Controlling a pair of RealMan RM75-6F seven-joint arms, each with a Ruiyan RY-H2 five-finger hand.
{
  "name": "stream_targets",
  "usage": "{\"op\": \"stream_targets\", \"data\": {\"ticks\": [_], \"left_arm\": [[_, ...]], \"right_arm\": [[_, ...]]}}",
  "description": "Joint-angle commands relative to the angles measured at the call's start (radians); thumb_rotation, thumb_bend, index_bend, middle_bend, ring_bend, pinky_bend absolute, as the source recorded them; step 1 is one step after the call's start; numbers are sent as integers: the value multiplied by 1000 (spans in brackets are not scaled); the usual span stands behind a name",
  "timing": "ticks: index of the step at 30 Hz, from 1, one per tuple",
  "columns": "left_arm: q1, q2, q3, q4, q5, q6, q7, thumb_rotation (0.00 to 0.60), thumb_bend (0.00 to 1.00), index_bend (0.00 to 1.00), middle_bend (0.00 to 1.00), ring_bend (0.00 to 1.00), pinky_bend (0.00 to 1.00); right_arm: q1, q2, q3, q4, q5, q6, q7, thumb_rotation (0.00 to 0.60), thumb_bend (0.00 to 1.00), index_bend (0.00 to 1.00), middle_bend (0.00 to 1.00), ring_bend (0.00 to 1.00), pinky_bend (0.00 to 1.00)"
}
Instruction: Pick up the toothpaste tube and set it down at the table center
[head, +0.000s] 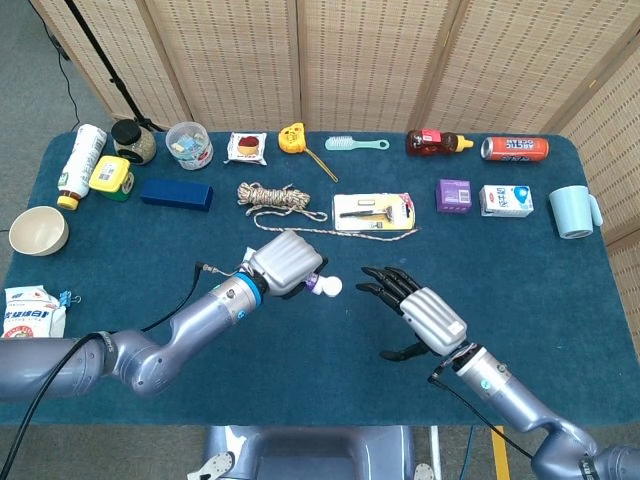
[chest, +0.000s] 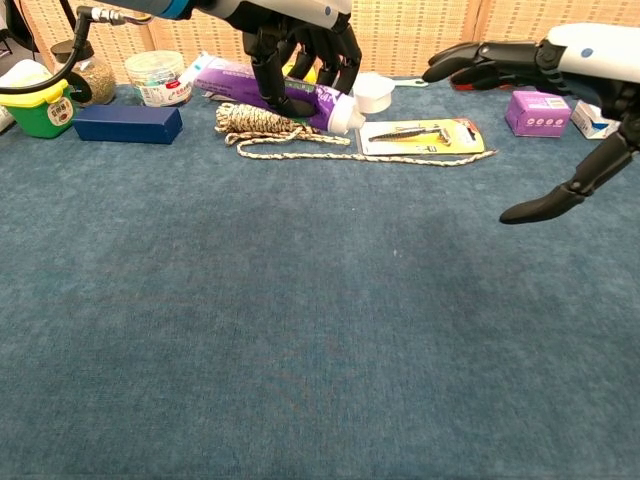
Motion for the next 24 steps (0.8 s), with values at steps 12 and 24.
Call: {"op": "stream_targets", "data": {"ticks": [12, 24], "left_arm": [[-21, -22, 23, 20, -9, 6, -9, 600, 1000, 618, 517, 577, 628], [-48, -53, 40, 38, -39, 16, 1, 600, 1000, 616, 516, 578, 628]], "right_arm": [[34, -32, 3, 18, 38, -31, -11, 600, 0, 122, 0, 0, 0], [50, -37, 2, 15, 47, -34, -4, 600, 0, 121, 0, 0, 0]]}}
